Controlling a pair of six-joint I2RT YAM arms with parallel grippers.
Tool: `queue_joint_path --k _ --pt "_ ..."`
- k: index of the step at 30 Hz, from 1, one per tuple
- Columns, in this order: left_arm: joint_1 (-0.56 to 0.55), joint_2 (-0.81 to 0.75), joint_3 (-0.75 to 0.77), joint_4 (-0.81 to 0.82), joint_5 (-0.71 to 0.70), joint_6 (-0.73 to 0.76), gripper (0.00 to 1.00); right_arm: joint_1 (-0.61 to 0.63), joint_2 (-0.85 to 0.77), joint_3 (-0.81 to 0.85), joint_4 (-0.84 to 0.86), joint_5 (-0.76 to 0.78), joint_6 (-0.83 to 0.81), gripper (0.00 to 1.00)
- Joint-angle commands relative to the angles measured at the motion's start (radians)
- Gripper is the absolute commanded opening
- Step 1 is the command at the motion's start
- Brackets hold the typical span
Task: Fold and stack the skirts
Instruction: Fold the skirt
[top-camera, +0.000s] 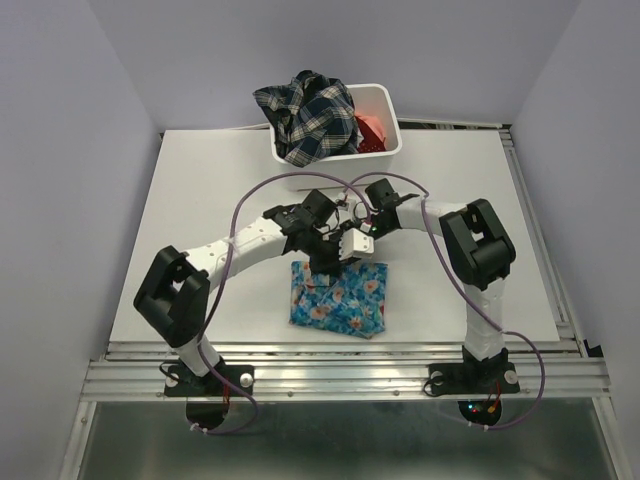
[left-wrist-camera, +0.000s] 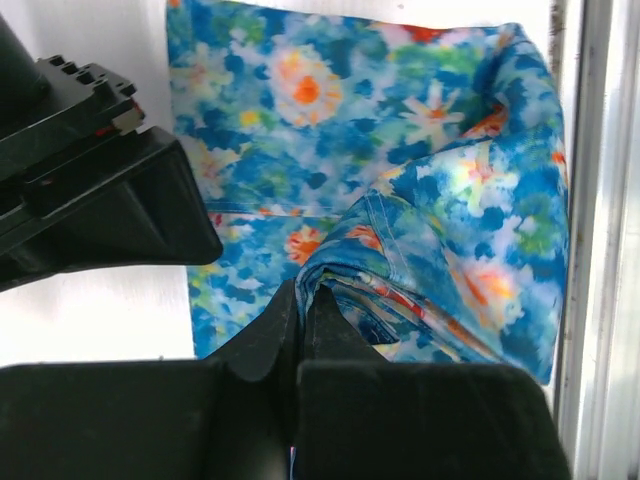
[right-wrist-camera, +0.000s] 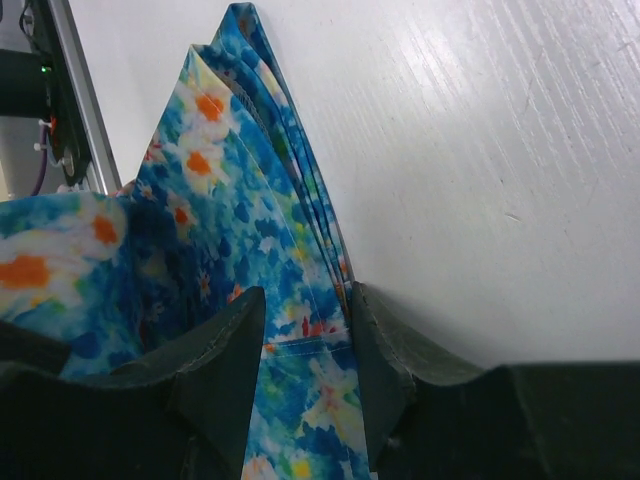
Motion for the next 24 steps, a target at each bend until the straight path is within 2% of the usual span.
queue_joint_path --k 1,7,12,15,16,20,22,23,24 --pt "0.028 0.024 0.042 0.092 0.006 0.018 0.00 0.015 0.001 0.006 -0.023 0.001 -0.024 0.46" --pt "0.037 0.059 -0.005 0.172 -0.027 0.006 0.01 0.015 0.013 0.021 -0.028 0.001 -0.027 0.46" --pt "0.044 0.082 -0.062 0.257 -0.080 -0.022 0.18 0.015 0.017 0.035 -0.028 0.013 -0.024 0.50" --pt "0.048 0.095 -0.070 0.247 -0.072 -0.039 0.33 0.015 0.007 0.052 -0.028 0.059 -0.019 0.56" --pt "0.048 0.087 -0.075 0.246 -0.069 -0.050 0.35 0.015 0.004 0.060 -0.028 0.073 -0.012 0.57" --pt "0.049 0.026 -0.085 0.229 -0.072 -0.097 0.42 0.005 -0.011 0.115 -0.028 0.120 0.011 0.72" --pt "0.055 -0.014 -0.078 0.215 -0.081 -0.120 0.45 -0.006 -0.020 0.162 -0.029 0.139 0.031 0.75" --pt "0.060 -0.028 -0.075 0.203 -0.090 -0.148 0.51 -0.018 -0.022 0.181 -0.031 0.153 0.042 0.78" --pt "0.064 -0.042 -0.072 0.198 -0.095 -0.166 0.51 -0.018 -0.025 0.199 -0.029 0.153 0.051 0.79"
